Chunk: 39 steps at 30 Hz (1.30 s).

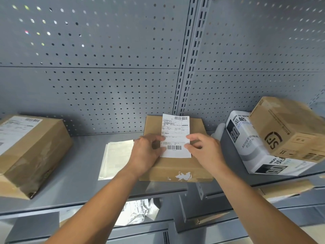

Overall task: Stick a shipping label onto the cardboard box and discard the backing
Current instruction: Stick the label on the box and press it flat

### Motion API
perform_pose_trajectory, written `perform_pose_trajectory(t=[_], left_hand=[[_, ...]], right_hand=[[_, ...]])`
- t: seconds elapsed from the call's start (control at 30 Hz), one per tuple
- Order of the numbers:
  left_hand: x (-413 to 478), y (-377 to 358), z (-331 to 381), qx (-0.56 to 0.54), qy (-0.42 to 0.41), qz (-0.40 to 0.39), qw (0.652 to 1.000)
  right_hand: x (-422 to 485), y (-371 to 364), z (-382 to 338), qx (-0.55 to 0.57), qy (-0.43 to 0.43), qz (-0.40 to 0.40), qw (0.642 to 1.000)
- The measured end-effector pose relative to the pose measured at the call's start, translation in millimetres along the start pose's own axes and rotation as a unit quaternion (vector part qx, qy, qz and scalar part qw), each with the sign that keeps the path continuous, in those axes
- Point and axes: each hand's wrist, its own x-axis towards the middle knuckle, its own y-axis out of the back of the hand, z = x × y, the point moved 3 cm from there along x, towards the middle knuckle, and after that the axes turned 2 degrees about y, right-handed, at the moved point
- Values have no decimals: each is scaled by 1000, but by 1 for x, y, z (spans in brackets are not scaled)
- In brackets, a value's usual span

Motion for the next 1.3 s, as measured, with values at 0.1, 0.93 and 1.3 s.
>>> perform_pose_trajectory(t=[0.1, 0.93, 1.3], left_hand=[[-1, -2, -1, 26, -21, -2, 999], [-6, -2, 2, 54, -41, 7, 998], [-15, -8, 8, 220, -26, -26, 975]], right_hand=[[-1, 0, 0, -6, 6, 7, 1000], [-6, -1, -6, -79, 49, 20, 996], [-5, -2, -15, -233, 15, -39, 972]])
